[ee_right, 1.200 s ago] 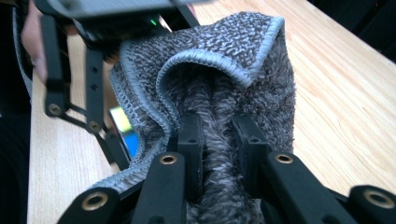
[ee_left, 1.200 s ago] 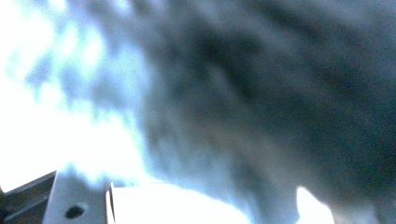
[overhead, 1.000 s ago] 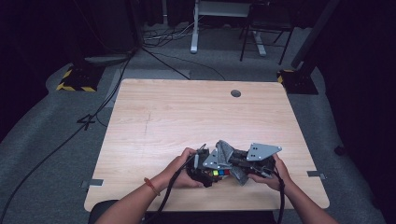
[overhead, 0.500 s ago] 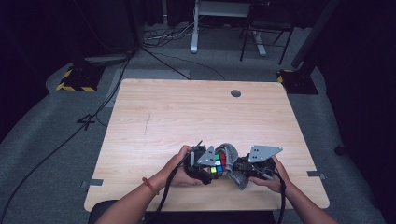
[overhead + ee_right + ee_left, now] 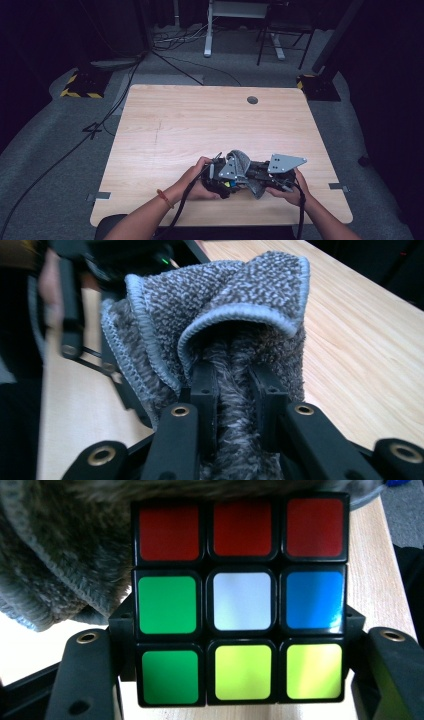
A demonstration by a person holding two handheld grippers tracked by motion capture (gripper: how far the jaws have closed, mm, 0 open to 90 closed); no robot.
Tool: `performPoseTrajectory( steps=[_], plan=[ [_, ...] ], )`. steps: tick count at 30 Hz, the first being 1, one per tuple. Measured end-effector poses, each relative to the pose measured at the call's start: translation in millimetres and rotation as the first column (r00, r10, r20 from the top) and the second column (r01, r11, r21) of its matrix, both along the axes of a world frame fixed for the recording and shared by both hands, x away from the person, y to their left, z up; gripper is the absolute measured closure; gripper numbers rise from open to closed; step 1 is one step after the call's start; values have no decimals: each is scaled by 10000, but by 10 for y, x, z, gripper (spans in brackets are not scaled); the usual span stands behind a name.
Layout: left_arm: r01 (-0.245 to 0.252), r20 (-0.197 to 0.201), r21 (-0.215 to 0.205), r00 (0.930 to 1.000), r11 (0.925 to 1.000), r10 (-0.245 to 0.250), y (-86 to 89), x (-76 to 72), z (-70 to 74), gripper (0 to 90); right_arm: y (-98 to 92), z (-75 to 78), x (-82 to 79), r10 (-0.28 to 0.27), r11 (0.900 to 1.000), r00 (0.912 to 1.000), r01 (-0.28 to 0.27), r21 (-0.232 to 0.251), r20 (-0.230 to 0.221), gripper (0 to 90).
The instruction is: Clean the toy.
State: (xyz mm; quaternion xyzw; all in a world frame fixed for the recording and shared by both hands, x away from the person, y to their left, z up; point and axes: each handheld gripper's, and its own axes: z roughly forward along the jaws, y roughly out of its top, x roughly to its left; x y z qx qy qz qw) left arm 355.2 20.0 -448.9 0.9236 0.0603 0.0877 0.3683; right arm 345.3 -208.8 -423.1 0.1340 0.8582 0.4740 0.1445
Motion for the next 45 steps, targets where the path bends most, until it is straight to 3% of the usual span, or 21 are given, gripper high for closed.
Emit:
performPoseTrajectory(
  steps=[5, 10, 15, 22, 25, 32, 39, 45],
  plan=[
    [-121, 124, -335, 9998, 9994, 125, 78, 6, 77, 335, -45, -108, 78, -245, 9988, 9985, 224, -431, -483, 763],
    [-228, 362, -540, 9990, 9983, 248, 170, 22, 142, 335, -67, -184, 47, 60, 9986, 9957, -109, -522, -929, 763],
    [-330, 335, -437, 9988, 9985, 344, 175, 18, 112, 335, -34, -101, -73, 557, 9979, 9967, -575, -298, -593, 763],
    [-42, 349, -68, 9994, 10000, 45, 84, -23, 64, 335, 4, 27, -99, 522, 9982, 9986, -522, 294, 29, 760],
    [8, 432, -27, 9991, 10000, -6, 58, -44, 60, 335, 14, 34, -68, 364, 9990, 9992, -368, 267, 150, 759],
    [33, 589, -359, 9983, 9994, -12, 86, -70, 126, 335, -46, -95, 71, -188, 9995, 9990, 177, -261, -410, 759],
    [-188, 742, -501, 9970, 9986, 225, 138, -35, 182, 335, -51, -221, 38, 23, 9958, 9974, -88, -908, -714, 760],
    [-267, 700, -276, 9971, 9993, 286, 128, -12, 134, 335, -39, -97, -40, 397, 9986, 9980, -413, -325, -488, 760]
  ],
)
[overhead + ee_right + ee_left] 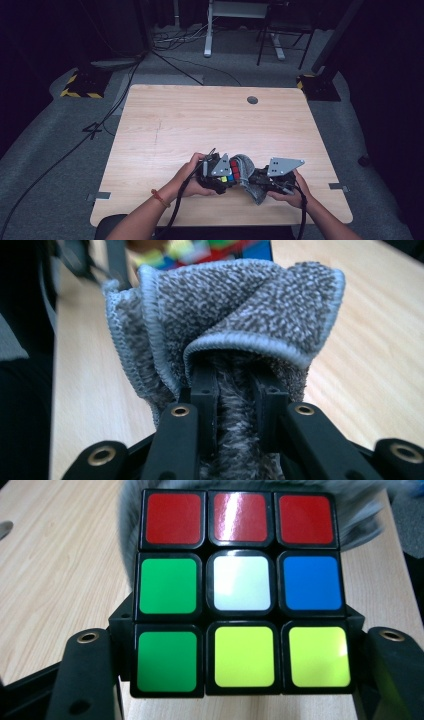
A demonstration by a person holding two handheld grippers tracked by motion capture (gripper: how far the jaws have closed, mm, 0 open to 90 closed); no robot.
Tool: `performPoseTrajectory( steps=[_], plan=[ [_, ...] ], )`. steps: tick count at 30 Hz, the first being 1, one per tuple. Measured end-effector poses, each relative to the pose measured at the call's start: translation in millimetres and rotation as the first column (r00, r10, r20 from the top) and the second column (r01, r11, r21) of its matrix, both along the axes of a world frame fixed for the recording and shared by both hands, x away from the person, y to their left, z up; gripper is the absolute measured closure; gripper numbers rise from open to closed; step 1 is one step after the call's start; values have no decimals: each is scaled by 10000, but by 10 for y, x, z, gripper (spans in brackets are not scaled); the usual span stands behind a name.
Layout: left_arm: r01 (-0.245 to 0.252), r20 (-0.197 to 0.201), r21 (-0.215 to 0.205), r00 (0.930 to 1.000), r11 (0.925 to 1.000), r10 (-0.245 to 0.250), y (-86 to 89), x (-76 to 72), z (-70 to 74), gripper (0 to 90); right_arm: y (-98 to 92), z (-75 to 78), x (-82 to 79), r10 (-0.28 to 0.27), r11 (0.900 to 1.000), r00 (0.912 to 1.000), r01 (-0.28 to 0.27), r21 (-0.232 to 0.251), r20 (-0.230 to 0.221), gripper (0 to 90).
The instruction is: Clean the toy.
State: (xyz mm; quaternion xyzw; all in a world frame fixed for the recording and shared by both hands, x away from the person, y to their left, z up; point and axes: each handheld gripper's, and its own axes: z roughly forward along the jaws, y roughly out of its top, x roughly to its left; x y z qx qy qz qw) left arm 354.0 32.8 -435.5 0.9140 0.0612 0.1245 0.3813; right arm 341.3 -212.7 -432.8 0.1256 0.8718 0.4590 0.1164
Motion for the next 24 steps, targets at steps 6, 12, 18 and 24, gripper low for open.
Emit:
performPoseTrajectory(
  steps=[6, 12, 18, 24],
  plan=[
    [224, -91, 362, 9997, 9991, -221, -89, -32, -79, 334, 36, 110, -7, -100, 9987, 9991, 79, 501, 411, 758],
    [432, -80, 111, 9990, 9990, -431, -93, -71, -49, 335, 2, 57, 89, -542, 9979, 9984, 537, 366, 131, 758],
    [381, -6, -137, 9993, 9992, -381, -52, -62, -2, 335, -17, -109, 149, -653, 9971, 9974, 641, -401, -288, 759],
    [253, -2, -790, 9997, 9966, -254, 22, -43, 79, 335, -6, -237, 154, -421, 9972, 9952, 364, -656, -879, 758]
  ],
)
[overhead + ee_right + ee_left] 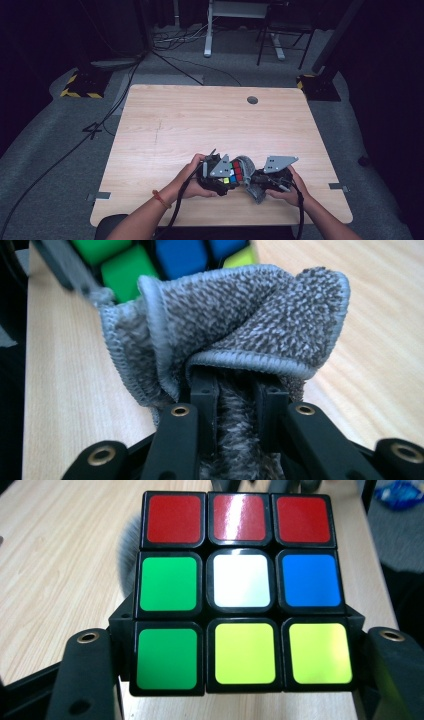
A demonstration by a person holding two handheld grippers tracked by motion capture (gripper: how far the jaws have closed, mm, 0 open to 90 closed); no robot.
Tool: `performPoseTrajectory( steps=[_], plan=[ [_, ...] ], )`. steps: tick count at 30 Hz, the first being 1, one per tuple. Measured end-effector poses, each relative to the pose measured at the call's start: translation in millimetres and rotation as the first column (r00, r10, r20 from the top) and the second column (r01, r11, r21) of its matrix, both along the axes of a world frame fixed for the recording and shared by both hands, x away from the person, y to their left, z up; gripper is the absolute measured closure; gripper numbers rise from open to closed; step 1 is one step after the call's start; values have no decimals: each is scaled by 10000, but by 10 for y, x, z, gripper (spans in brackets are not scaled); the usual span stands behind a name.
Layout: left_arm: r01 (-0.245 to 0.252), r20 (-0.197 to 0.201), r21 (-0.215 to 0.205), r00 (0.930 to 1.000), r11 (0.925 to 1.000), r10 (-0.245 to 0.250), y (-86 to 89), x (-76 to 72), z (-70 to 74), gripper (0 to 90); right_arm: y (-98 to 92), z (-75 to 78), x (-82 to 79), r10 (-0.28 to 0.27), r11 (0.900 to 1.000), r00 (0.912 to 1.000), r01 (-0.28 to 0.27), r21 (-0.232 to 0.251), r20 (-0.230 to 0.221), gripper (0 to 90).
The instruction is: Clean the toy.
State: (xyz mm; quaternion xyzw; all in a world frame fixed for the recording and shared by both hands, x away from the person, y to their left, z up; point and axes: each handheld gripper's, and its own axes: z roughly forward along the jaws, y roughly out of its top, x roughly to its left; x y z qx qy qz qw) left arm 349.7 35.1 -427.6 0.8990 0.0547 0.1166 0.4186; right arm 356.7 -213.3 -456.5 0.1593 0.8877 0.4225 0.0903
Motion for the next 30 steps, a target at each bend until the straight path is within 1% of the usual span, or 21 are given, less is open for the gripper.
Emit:
performPoseTrajectory(
  steps=[1, 2, 4, 6, 9, 11, 14, 18, 19, 21, 22, 23, 25, 28, 30],
  plan=[
    [-8, -17, -38, 10000, 10000, 8, 1, 0, 4, 335, 11, -14, -6, 19, 10000, 10000, -19, -41, -35, 758],
    [38, 35, 11, 10000, 10000, -39, 4, 1, 6, 335, 18, -16, -14, 55, 10000, 10000, -55, -36, -28, 758],
    [60, 63, 27, 10000, 10000, -61, 3, 2, -9, 335, 23, 18, -31, 232, 9992, 9997, -229, 333, -72, 758],
    [71, 128, 125, 9999, 9999, -73, 5, 1, -18, 334, 29, 56, -53, 280, 9990, 9995, -284, 350, 123, 758],
    [109, 174, 150, 9998, 9998, -112, 8, 0, -19, 335, 12, 71, -69, 323, 9983, 9993, -331, 470, 179, 758],
    [145, 72, 75, 9999, 9999, -146, 13, 5, -24, 334, -2, 84, -75, 327, 9980, 9992, -340, 540, 241, 758],
    [268, -7, 140, 9996, 9995, -268, 21, 13, -33, 333, -20, 95, -88, 434, 9968, 9987, -452, 666, 279, 758],
    [364, -217, 185, 9991, 9992, -360, 29, 25, -68, 329, -56, 131, -112, 607, 9927, 9975, -643, 1025, 374, 757],
    [375, -218, 140, 9991, 9992, -372, 23, 21, -74, 329, -60, 134, -117, 631, 9923, 9972, -670, 1040, 398, 757],
    [377, -122, 287, 9992, 9989, -374, 13, 20, -75, 329, -55, 137, -129, 602, 9935, 9971, -644, 939, 472, 757],
    [384, -148, 247, 9992, 9990, -380, 11, 26, -79, 329, -53, 143, -129, 619, 9941, 9966, -663, 855, 539, 758],
    [354, -197, 206, 9992, 9992, -350, 7, 30, -83, 329, -54, 149, -127, 622, 9937, 9966, -669, 899, 543, 757],
    [277, -195, 268, 9994, 9993, -272, -4, 40, -93, 327, -51, 160, -126, 549, 9941, 9967, -602, 907, 598, 757],
    [143, -185, 528, 9997, 9985, -133, -29, 52, -122, 325, -34, 173, -121, 476, 9940, 9969, -534, 952, 627, 757],
    [127, -182, 603, 9998, 9981, -116, -35, 56, -135, 325, -17, 183, -121, 452, 9943, 9966, -516, 937, 693, 757]
  ],
)
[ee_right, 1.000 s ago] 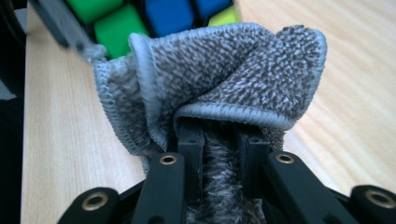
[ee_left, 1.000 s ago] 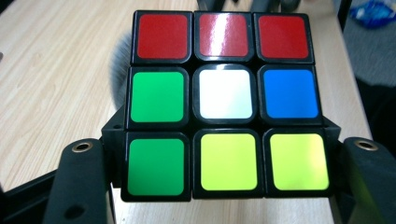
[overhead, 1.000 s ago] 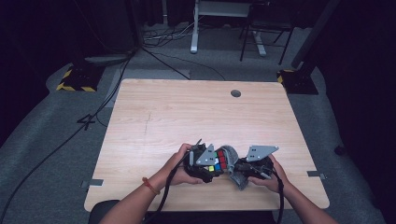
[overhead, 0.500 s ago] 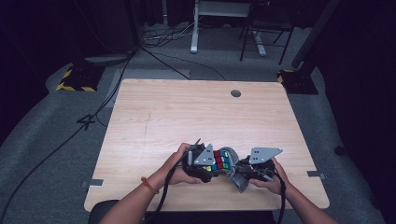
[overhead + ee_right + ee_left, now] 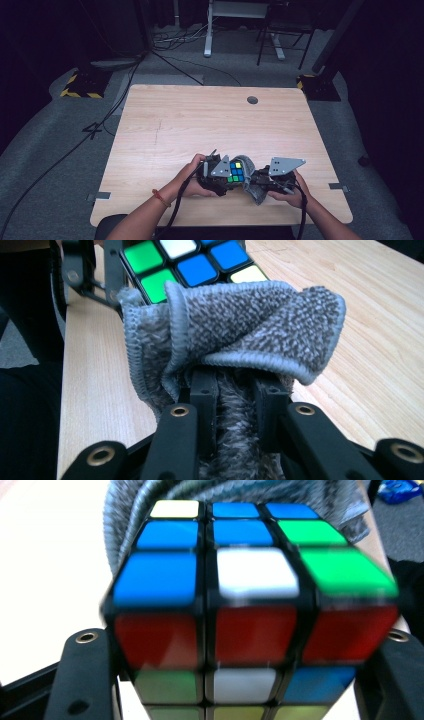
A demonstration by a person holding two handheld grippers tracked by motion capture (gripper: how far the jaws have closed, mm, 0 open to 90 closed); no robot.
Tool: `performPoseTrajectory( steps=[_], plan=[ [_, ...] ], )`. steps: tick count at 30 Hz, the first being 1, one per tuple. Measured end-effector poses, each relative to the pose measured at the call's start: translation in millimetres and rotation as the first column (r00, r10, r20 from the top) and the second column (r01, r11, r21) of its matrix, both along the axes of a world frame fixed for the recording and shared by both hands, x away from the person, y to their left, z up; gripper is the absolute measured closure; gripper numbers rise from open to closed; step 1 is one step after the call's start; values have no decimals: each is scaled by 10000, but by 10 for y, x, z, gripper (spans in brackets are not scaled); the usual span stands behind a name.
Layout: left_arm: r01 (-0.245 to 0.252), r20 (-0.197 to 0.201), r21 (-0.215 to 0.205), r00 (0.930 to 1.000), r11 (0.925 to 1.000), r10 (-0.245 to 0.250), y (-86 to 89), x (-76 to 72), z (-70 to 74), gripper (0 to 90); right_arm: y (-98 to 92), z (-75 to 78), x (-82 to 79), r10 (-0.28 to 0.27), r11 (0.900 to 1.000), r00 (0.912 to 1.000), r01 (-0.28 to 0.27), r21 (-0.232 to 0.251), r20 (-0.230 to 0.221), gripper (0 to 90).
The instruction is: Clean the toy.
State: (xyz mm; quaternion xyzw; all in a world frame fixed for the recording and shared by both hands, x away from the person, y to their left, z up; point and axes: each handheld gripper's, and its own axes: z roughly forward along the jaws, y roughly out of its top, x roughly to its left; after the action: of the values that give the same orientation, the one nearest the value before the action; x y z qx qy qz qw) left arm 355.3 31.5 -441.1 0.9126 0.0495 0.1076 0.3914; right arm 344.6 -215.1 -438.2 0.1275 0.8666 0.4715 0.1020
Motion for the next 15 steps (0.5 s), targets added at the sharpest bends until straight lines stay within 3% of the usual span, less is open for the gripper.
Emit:
performPoseTrajectory(
  steps=[12, 15],
  plan=[
    [-33, -238, 144, 9997, 9999, 36, -22, 26, -32, 317, -13, 55, -22, -120, 9997, 9998, 117, 215, 141, 758],
    [-77, -93, 147, 9999, 9999, 79, -33, 10, -41, 316, -32, 79, -16, -169, 9990, 9998, 163, 417, 135, 758]
  ],
)
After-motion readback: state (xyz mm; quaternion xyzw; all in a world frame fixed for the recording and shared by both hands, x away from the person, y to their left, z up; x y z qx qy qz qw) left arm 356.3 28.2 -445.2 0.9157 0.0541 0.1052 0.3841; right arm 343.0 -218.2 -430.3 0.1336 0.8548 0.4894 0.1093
